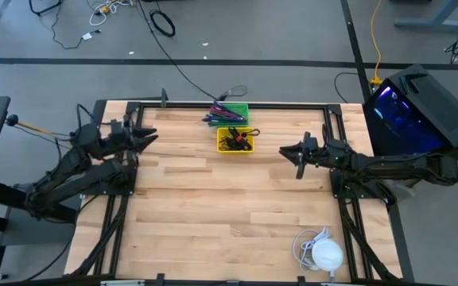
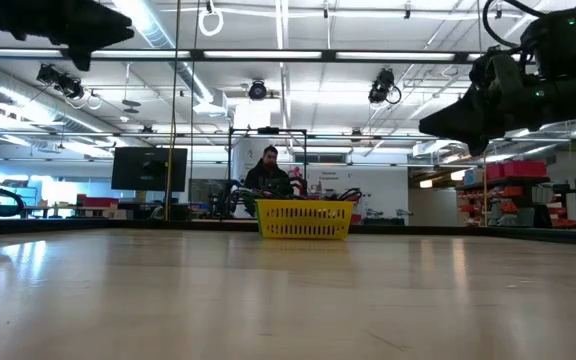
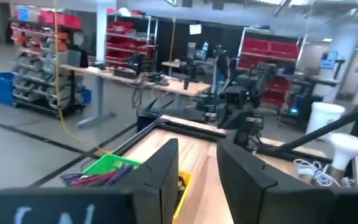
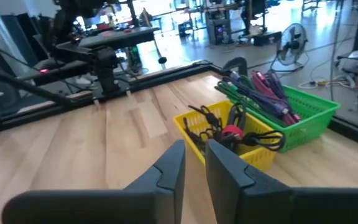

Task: Pick & Place USB Port
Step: Return to Home Position

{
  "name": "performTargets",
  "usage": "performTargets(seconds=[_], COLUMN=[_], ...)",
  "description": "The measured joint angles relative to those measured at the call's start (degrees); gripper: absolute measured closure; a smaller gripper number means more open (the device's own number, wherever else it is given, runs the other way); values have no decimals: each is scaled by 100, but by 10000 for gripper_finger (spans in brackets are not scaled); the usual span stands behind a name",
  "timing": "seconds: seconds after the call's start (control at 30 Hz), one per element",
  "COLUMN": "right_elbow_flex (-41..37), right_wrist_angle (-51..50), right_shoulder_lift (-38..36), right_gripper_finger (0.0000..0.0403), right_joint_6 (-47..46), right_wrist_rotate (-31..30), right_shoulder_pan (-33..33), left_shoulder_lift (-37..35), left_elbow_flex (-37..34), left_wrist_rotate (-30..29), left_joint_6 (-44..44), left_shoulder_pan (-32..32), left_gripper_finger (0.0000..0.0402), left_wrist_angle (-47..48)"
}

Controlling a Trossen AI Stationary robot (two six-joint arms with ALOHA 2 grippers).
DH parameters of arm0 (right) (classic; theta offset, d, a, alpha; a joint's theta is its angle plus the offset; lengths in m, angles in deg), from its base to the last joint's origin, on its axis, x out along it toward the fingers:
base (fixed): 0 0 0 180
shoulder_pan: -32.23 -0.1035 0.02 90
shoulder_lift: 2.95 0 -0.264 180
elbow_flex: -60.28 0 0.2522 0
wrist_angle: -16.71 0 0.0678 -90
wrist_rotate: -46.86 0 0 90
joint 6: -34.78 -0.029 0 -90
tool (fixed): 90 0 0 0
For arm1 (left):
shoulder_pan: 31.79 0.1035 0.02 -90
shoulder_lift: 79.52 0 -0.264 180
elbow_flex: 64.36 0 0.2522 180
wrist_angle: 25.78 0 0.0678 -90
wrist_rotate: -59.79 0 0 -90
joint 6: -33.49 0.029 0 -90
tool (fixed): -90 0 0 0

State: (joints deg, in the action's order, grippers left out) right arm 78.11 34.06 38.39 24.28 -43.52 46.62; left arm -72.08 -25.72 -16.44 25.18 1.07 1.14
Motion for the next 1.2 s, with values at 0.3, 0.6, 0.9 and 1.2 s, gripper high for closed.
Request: performTargets(seconds=[0.3,0.6,0.9,1.2], right_elbow_flex=[-2,-4,-3,-4], right_wrist_angle=[-23,-269,-347,-631], right_shoulder_lift=[0,2,4,7], right_gripper_finger=[340,340,340,340], right_joint_6=[26,-107,-212,59], right_wrist_rotate=[71,89,93,198], right_shoulder_pan=[0,-2,-2,-247], left_shoulder_lift=[-5,-9,-7,37], left_elbow_flex=[-1153,-1888,-2375,-2435], left_wrist_rotate=[-357,-362,-1530,-2187], left_joint_6=[-529,-750,-619,-131], left_shoulder_pan=[-285,-1406,-3043,-4065], left_gripper_finger=[303,375,394,390], left_wrist_angle=[-761,-1855,-2261,-2084])
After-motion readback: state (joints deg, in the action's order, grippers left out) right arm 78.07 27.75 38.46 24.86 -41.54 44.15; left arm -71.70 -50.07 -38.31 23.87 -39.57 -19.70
